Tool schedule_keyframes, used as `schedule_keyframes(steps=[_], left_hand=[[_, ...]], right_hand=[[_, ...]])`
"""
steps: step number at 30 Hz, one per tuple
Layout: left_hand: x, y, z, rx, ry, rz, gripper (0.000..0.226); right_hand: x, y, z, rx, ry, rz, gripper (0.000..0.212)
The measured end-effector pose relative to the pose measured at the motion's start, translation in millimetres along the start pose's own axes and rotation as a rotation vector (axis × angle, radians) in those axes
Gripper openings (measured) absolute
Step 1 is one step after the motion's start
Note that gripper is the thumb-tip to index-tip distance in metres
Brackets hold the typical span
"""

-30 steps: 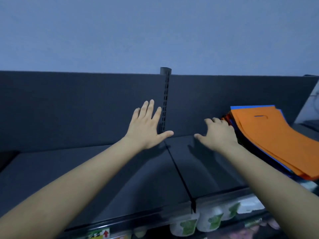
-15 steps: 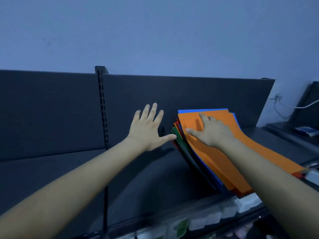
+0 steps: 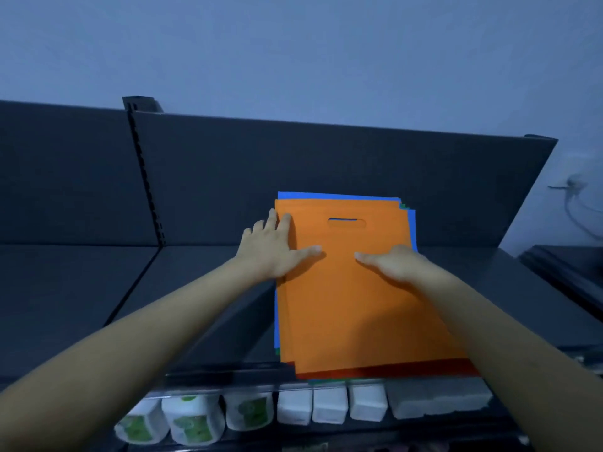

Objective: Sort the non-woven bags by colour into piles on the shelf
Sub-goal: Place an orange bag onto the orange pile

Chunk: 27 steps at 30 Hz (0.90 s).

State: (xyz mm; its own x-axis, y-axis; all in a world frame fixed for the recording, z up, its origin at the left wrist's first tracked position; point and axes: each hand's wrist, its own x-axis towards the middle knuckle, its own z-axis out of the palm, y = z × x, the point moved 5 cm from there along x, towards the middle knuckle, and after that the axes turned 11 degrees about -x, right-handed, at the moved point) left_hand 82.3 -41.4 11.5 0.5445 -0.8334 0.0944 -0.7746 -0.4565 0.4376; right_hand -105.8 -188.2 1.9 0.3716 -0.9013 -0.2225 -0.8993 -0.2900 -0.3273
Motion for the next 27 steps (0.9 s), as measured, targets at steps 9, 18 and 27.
schedule_keyframes(steps=[9, 18, 27], left_hand=[[3, 0, -2, -0.310, 0.085, 0.029, 0.085], [-1, 7, 0, -0.426, 0.182, 0.004, 0.083], [-9, -5, 8, -0.457, 0.302, -0.067, 0.096]], right_hand=[[4, -2, 1, -0.080, 0.072, 0.014, 0.099], [11, 9, -11, 0.162, 0.067, 0.104, 0.109], [9, 18, -6, 0.448, 0.073, -0.004, 0.052]])
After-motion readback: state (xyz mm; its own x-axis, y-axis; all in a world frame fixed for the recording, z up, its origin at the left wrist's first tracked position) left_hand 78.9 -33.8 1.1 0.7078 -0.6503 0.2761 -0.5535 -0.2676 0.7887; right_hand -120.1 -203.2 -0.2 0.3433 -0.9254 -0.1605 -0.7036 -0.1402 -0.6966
